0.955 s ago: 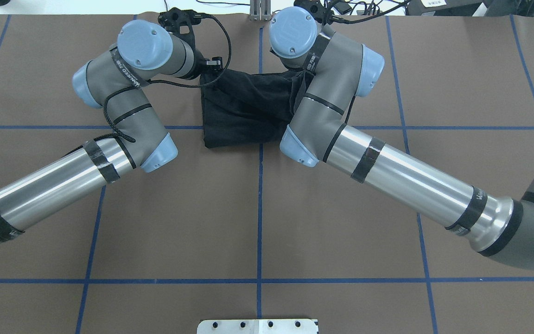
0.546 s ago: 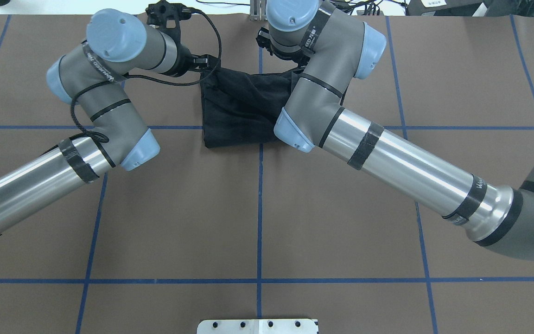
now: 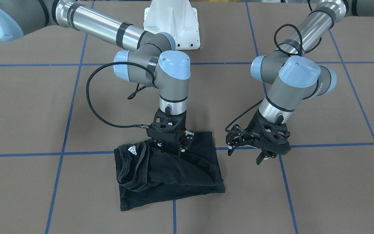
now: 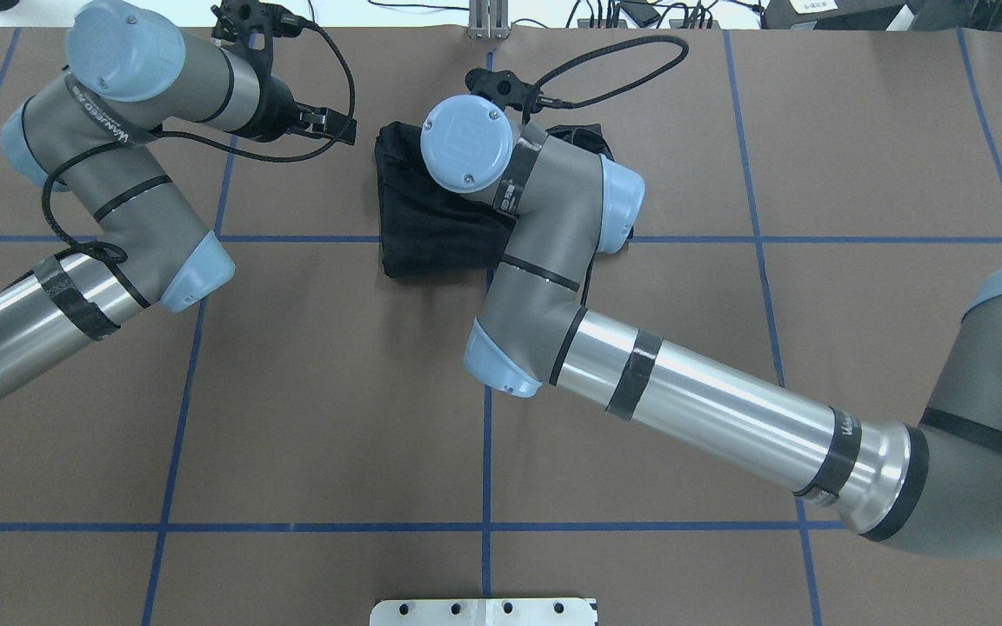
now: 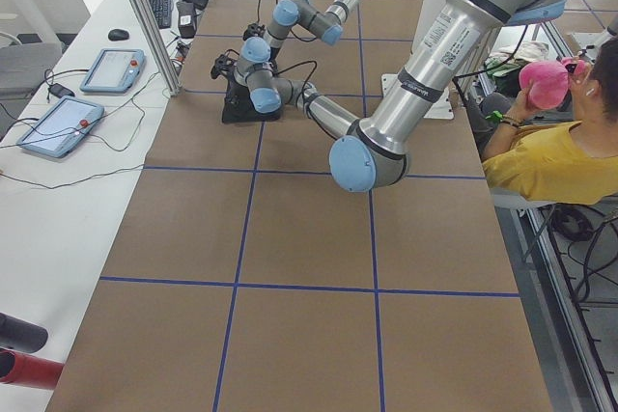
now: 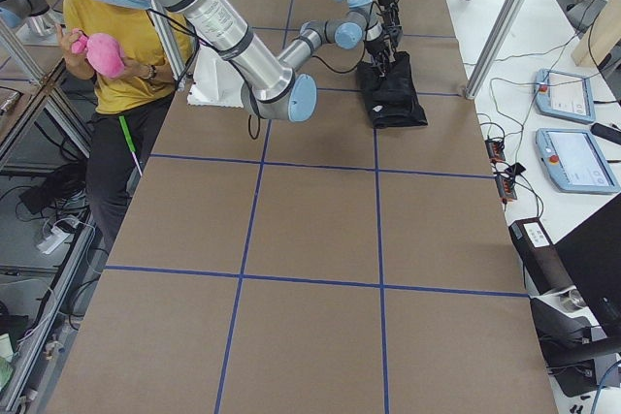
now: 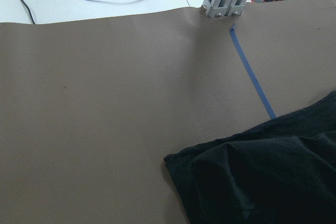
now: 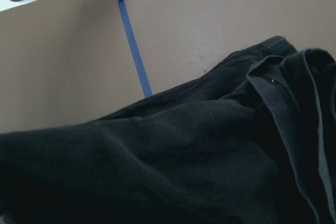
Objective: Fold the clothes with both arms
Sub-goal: 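Release the shirt and withdraw the left gripper while the right gripper presses the fold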
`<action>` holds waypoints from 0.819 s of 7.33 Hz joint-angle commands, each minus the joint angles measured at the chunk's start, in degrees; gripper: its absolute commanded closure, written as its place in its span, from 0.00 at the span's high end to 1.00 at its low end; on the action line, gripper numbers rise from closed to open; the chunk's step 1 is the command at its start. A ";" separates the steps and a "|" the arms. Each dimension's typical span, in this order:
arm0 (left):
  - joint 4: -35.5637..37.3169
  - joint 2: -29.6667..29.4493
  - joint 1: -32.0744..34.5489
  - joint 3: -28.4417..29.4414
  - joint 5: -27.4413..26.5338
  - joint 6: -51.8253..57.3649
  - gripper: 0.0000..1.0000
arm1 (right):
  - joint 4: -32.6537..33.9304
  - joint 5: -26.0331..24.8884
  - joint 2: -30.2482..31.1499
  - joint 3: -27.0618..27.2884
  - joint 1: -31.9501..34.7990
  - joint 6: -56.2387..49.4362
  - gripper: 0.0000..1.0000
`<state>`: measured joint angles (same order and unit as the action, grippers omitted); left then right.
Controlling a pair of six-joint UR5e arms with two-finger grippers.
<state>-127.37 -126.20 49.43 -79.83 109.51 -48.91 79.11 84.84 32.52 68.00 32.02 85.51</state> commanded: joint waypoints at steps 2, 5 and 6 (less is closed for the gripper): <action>0.01 0.26 0.05 -0.32 0.09 -0.22 1.00 | 3.33 -4.15 0.18 -0.32 -2.75 -0.08 0.00; 0.01 0.34 0.05 -0.41 0.09 -0.22 1.00 | 2.72 -5.04 0.00 -3.65 -0.56 -1.04 0.00; 0.01 1.21 0.05 -1.45 0.09 -0.22 1.00 | 1.84 -5.99 -0.34 -4.88 0.06 -1.05 0.00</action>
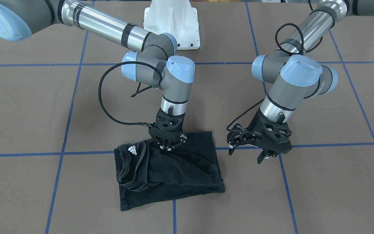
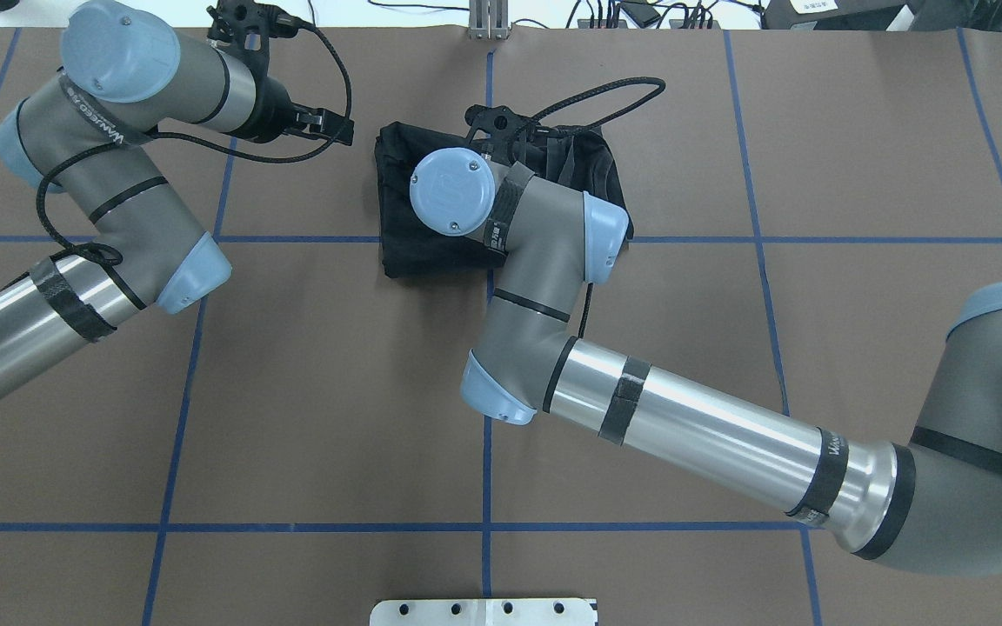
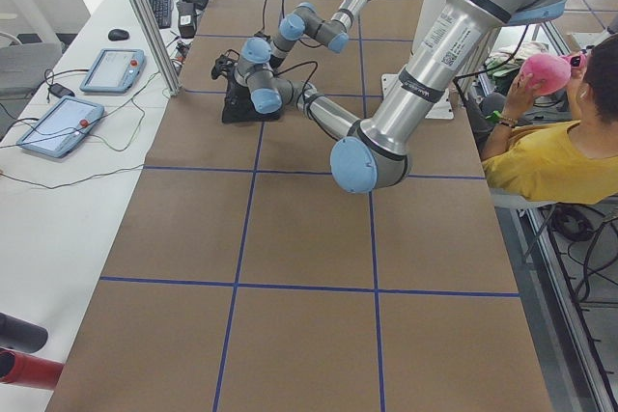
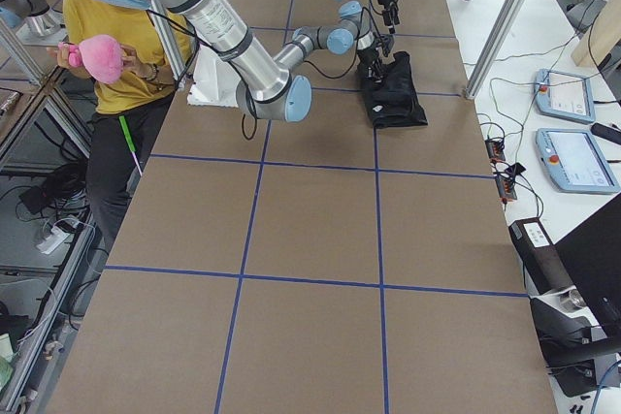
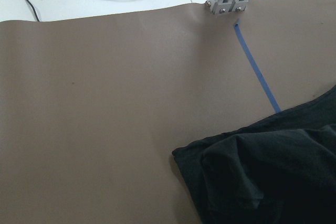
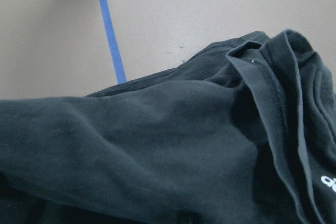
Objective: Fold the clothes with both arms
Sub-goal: 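Release the shirt and withdraw the left gripper while the right gripper presses the fold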
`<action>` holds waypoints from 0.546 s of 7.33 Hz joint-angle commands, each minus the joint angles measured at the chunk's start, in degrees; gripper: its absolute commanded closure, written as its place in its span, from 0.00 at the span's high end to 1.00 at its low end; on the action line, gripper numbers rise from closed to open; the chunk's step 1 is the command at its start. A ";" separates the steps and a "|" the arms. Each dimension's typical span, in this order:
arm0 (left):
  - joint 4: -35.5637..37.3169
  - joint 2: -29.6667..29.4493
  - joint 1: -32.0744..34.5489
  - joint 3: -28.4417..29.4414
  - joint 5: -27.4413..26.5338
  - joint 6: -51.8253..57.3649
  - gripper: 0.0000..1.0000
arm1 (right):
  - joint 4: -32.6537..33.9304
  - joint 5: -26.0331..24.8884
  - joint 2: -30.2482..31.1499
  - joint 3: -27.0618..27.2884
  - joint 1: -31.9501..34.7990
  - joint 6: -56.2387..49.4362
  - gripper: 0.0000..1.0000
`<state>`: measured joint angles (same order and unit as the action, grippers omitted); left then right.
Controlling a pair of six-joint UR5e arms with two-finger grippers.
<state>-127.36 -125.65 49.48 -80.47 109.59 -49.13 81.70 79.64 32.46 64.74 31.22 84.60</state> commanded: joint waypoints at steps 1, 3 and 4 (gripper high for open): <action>0.18 1.45 0.00 -2.13 0.10 0.00 1.00 | -2.58 -0.97 -0.38 -3.03 1.91 -0.22 0.00; 0.71 3.56 0.00 -5.20 0.10 -0.18 1.00 | -11.16 -0.80 -3.52 -12.12 5.33 -2.50 0.00; 0.80 4.44 0.00 -6.52 0.10 -0.18 1.00 | -18.52 -0.71 -8.15 -22.19 7.35 -3.47 0.00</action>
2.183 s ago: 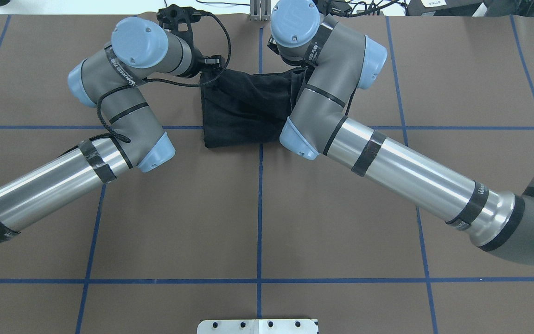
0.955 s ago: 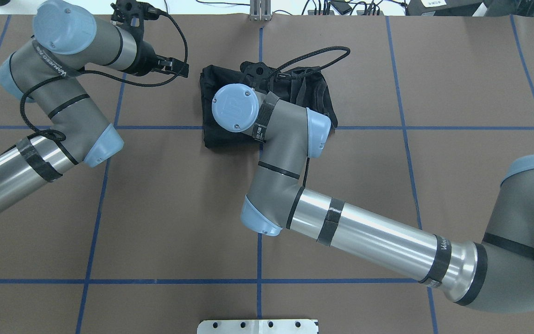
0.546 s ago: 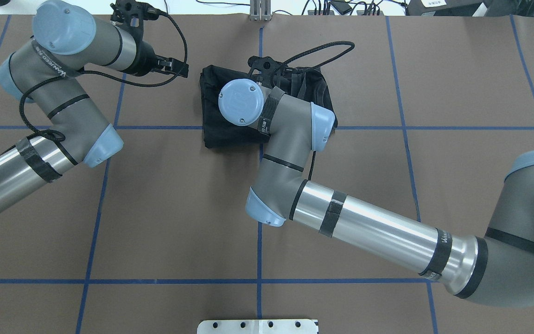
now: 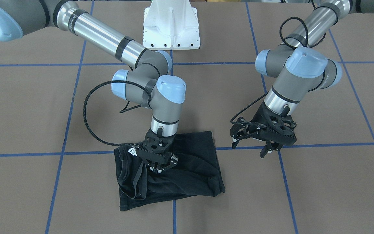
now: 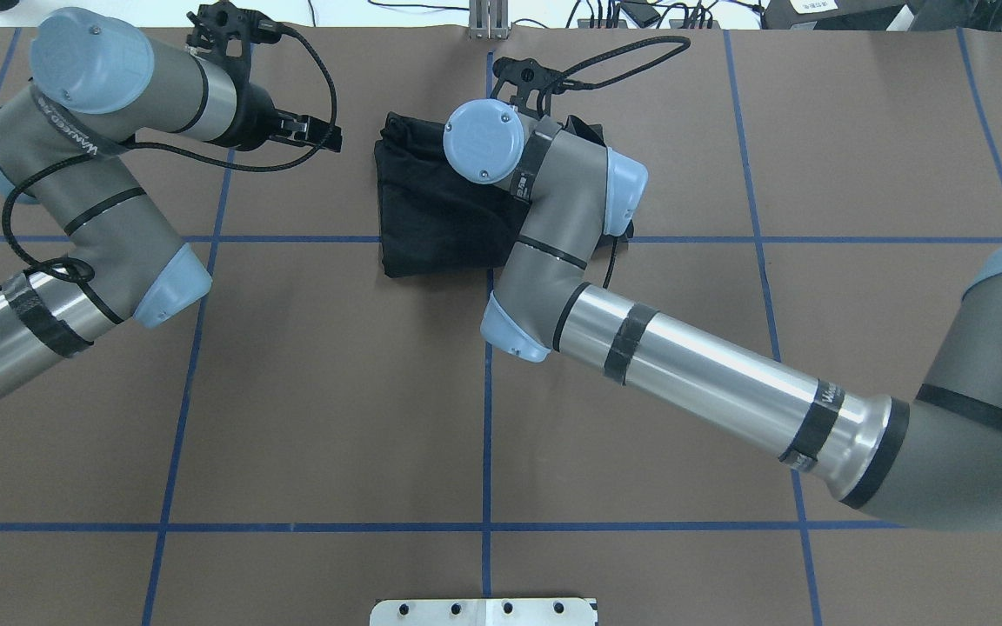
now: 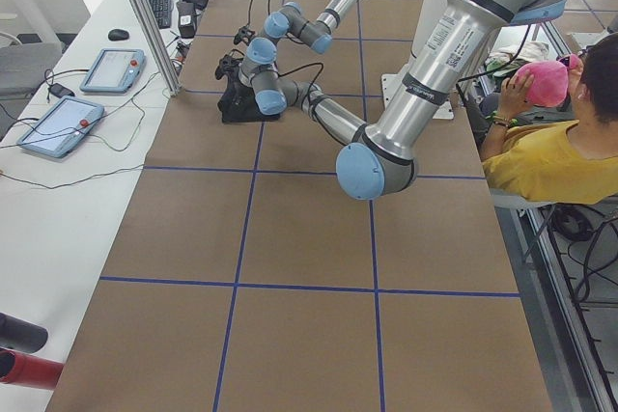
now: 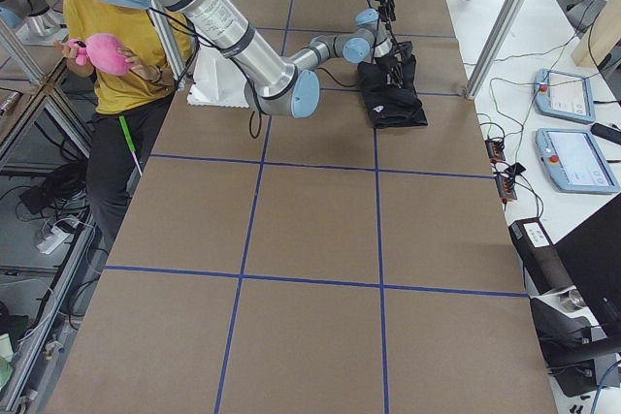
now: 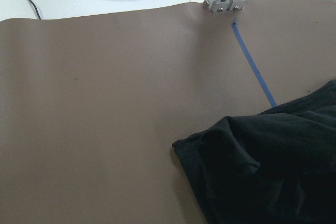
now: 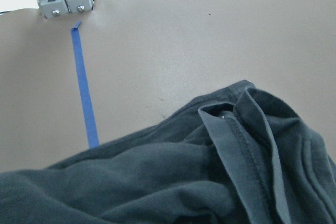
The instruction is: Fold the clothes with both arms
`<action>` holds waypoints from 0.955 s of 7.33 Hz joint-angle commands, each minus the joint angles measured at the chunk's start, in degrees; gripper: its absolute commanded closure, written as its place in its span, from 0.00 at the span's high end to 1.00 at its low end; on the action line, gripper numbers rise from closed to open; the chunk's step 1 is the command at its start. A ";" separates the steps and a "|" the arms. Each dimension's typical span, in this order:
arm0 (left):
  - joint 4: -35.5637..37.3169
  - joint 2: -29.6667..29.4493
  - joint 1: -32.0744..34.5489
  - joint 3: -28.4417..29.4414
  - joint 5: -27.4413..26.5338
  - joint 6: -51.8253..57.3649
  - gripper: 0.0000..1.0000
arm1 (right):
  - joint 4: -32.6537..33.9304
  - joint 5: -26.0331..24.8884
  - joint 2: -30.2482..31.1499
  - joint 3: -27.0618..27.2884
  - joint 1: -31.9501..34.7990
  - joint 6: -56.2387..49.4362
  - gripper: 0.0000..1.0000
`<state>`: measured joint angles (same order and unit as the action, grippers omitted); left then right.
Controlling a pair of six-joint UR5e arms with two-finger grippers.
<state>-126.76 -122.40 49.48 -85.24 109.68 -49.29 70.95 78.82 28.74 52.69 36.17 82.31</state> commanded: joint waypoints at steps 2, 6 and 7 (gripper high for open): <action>0.20 1.90 0.00 -2.82 0.00 -0.02 1.00 | -12.41 0.55 -8.53 -17.79 4.78 -2.77 0.00; 0.37 2.08 0.00 -3.35 -0.08 0.07 1.00 | -12.59 13.36 -9.14 -17.79 11.63 -7.40 0.99; 3.24 3.38 0.00 -5.61 0.44 0.76 1.00 | -12.15 17.99 -8.71 -17.62 12.69 -8.13 1.00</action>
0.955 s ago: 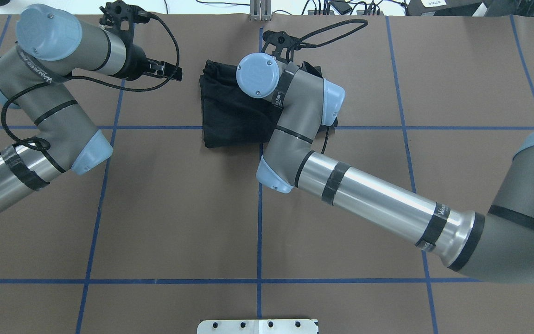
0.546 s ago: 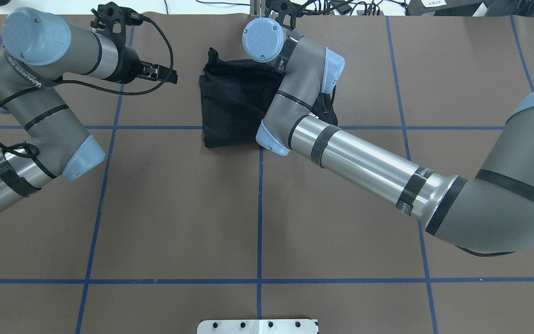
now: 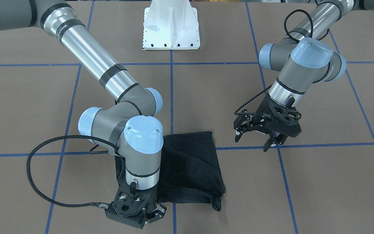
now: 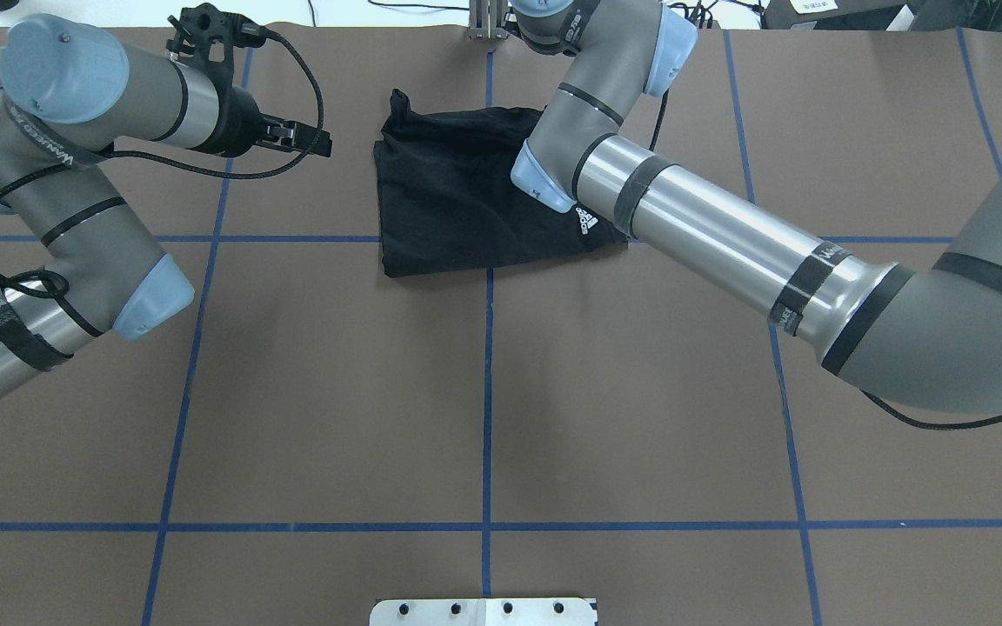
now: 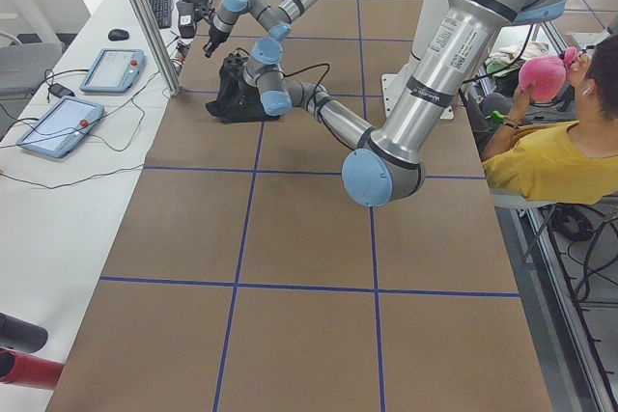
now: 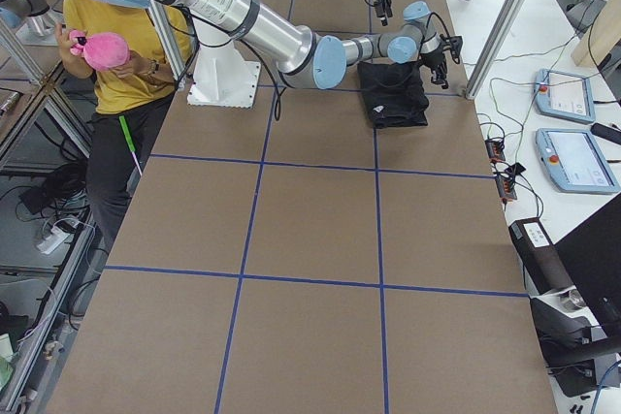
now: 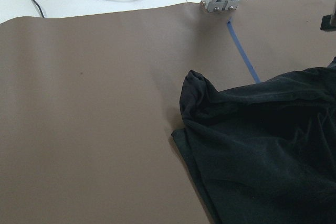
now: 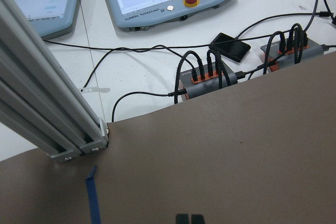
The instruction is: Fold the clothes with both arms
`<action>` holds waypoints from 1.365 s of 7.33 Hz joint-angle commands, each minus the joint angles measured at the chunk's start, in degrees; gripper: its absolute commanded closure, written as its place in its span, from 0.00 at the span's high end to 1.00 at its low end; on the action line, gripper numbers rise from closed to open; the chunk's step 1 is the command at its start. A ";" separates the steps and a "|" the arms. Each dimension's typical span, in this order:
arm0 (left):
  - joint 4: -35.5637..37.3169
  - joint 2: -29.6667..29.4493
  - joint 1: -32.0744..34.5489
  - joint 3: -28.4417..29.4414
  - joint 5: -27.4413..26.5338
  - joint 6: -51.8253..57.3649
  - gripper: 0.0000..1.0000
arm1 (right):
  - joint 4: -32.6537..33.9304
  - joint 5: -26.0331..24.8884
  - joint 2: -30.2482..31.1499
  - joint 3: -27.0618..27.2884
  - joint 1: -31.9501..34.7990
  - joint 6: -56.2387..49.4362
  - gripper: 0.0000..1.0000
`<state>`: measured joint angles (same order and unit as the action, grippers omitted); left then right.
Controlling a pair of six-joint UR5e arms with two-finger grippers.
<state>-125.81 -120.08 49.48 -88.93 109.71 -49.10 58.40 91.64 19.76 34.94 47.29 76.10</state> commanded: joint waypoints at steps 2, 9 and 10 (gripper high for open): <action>13.52 3.18 0.17 -9.73 0.33 4.50 1.00 | 2.40 13.90 5.16 4.22 5.60 -7.34 1.00; 25.52 20.56 19.57 -19.17 4.46 40.51 1.00 | 29.31 25.75 61.54 73.72 17.18 -44.98 1.00; 25.79 24.16 23.43 -18.74 6.72 44.49 1.00 | 29.05 28.04 67.89 76.04 21.22 -53.77 1.00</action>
<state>-100.58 -100.00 68.29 -108.10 114.45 -10.62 87.48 116.39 78.59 106.13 63.83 33.07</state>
